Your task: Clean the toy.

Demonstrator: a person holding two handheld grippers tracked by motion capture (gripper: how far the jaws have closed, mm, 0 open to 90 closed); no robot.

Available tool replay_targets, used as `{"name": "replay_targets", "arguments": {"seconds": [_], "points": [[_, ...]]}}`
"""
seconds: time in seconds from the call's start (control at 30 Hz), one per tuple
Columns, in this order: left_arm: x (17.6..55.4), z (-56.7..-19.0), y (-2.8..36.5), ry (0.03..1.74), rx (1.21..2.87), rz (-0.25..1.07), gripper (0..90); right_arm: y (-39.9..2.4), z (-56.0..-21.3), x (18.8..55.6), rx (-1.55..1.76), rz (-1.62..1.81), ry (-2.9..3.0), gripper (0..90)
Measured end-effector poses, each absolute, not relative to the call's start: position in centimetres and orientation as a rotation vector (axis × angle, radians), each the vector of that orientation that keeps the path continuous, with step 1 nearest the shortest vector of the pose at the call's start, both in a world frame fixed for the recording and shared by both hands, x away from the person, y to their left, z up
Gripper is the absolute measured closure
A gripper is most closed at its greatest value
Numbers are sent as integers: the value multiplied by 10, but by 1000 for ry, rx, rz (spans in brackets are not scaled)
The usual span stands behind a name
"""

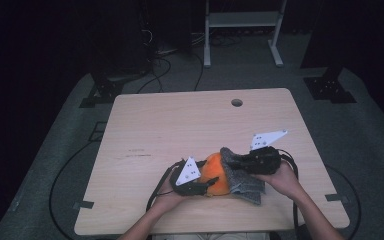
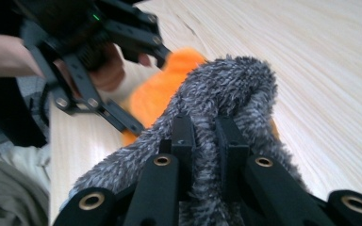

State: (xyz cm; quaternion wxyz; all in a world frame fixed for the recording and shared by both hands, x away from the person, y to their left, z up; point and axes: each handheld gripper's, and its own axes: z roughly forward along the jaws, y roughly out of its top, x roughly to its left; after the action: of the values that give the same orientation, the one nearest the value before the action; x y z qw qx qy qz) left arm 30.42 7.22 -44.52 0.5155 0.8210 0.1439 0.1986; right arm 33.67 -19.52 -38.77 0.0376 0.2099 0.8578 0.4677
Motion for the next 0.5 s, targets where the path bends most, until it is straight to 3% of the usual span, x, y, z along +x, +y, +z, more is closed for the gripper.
{"name": "replay_targets", "arguments": {"seconds": [0.27, 0.5], "points": [[299, -446, 71, 286, 1981, 514, 391, -161, -370, 339, 510, 1375, 2656, 796], [306, -447, 79, 338, 1967, 433, 391, -176, -384, 343, 599, 1379, 2633, 799]]}}
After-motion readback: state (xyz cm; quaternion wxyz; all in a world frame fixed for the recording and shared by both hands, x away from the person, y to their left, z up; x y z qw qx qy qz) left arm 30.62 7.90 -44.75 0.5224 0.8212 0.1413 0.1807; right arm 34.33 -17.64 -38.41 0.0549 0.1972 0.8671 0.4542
